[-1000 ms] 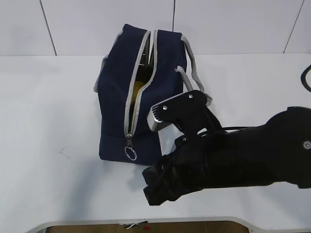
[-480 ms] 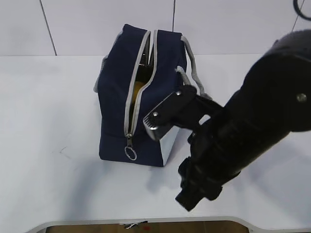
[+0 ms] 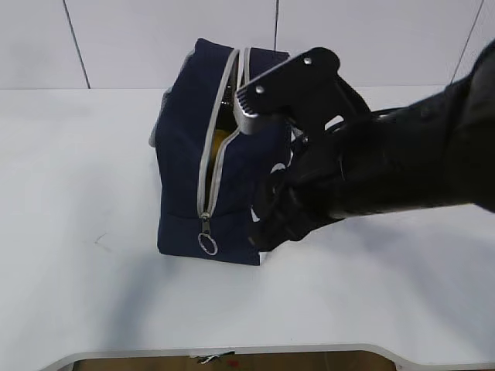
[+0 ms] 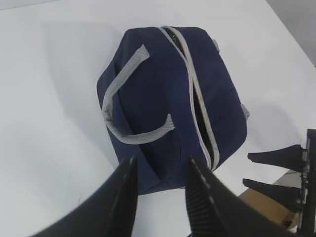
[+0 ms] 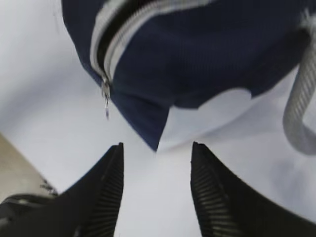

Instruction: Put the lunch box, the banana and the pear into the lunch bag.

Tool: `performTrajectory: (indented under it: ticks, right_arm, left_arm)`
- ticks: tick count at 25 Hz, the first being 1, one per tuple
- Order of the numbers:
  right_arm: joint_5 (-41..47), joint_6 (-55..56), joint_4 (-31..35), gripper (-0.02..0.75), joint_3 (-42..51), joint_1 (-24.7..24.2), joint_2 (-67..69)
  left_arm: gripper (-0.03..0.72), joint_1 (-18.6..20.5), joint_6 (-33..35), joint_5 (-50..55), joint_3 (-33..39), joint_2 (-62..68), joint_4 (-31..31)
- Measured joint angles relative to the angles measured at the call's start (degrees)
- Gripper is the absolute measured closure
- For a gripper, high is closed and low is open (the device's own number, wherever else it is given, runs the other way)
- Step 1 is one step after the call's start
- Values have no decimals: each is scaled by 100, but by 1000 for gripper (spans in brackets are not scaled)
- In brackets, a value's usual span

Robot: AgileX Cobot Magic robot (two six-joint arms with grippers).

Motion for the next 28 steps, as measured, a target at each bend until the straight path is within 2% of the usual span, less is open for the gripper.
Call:
performTrajectory:
  ticks: [3,15,21,28]
  right_arm:
    - [-940,120,-246,367,473,0,-78]
    - [-4753,172,-410,367,2385,0,-33]
    - [-5724,151,-325,367,2610,0,671]
    - [-6466,140,585,365,2610,0,1176]
  left_arm:
    - [435,0,0,0,0,0,1]
    - [435,0,-3,0,0,0,47]
    - [435,0,-13,0,0,0,47]
    - [435,0,-13,0,0,0,47]
